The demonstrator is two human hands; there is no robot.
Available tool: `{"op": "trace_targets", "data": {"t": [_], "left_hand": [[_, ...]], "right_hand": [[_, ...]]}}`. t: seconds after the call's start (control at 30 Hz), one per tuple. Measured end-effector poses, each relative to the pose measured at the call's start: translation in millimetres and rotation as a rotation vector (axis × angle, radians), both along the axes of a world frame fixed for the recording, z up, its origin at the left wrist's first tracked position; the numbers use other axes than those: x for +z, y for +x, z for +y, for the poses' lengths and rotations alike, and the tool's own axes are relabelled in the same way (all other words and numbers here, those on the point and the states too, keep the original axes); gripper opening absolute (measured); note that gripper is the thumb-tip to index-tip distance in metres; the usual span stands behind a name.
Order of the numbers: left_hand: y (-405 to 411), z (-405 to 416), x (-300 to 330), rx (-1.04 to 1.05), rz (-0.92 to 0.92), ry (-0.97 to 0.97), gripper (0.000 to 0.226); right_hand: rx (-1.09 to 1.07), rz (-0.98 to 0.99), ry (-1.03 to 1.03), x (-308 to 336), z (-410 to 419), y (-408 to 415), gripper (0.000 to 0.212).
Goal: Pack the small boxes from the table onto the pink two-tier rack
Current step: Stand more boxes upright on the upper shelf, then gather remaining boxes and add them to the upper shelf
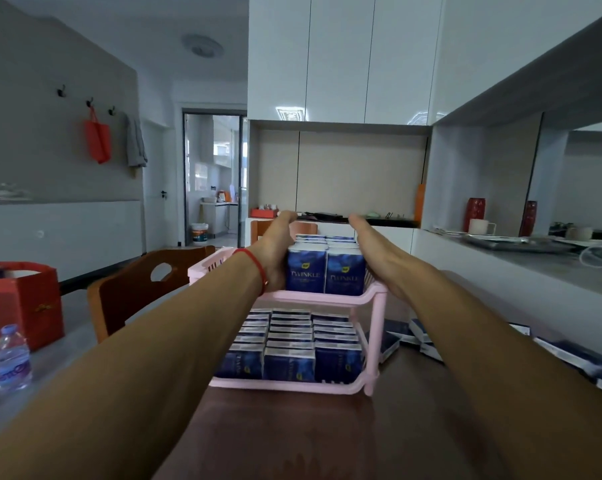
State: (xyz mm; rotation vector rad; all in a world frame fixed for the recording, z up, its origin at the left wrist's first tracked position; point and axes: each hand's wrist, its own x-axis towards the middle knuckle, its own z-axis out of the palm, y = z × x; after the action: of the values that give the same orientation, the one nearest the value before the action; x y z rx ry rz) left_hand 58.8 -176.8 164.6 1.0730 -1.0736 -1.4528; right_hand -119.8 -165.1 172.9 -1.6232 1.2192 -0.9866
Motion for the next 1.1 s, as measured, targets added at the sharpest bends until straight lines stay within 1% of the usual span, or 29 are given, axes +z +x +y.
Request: {"op": "trace_targets", "data": {"t": [0.03,0.17,0.3,0.43,0.57,0.7,0.73,0.8,0.87,0.93,1.0,1.07,1.1], "left_hand": [[-1,0,0,0.002,-0.005,-0.001,0.071],[-7,7,2,0.010,-0.031,-0.034,0.059],[-9,6,2,0.018,-0.029,-0.030,0.062],[-10,1,1,0.009,-0.027,-0.009,0.063],[-10,5,2,0.026,0.015,-0.028,0.053],[-7,4,2,0.071,0.079,-0.020,0.054],[-6,4,3,0.088,0.083,-0.026,0.056],[-6,6,6,0.148,0.056,-0.073,0.058],[-12,20,12,0.243,-0.031,-0.182,0.052],[-21,40,15,0.380,-0.168,-0.347,0.040],[-28,61,9,0.569,-0.333,-0.602,0.032],[-40,88,-4,0.721,-0.432,-0.901,0.017],[-49,102,-12,0.760,-0.462,-1.037,0.012]], "right_hand": [[-0.006,-0.001,0.004,0,-1,0,0.072],[-0.001,-0.034,0.017,-1,-5,-3,0.070],[0.046,-0.038,0.038,-1,-5,-5,0.065],[0.049,-0.030,0.023,1,-3,-7,0.061],[0.056,-0.030,0.016,0,-4,-9,0.059],[0.037,-0.066,-0.012,-1,-2,-14,0.052],[0.023,-0.076,-0.022,-2,-1,-17,0.053],[-0.037,-0.058,-0.061,-6,-1,-24,0.064],[-0.093,-0.021,-0.119,-12,2,-35,0.066],[-0.176,0.001,-0.159,-20,7,-53,0.061],[-0.252,0.033,-0.189,-31,13,-75,0.053],[-0.323,0.114,-0.206,-47,22,-102,0.043],[-0.356,0.165,-0.235,-57,27,-117,0.036]]}}
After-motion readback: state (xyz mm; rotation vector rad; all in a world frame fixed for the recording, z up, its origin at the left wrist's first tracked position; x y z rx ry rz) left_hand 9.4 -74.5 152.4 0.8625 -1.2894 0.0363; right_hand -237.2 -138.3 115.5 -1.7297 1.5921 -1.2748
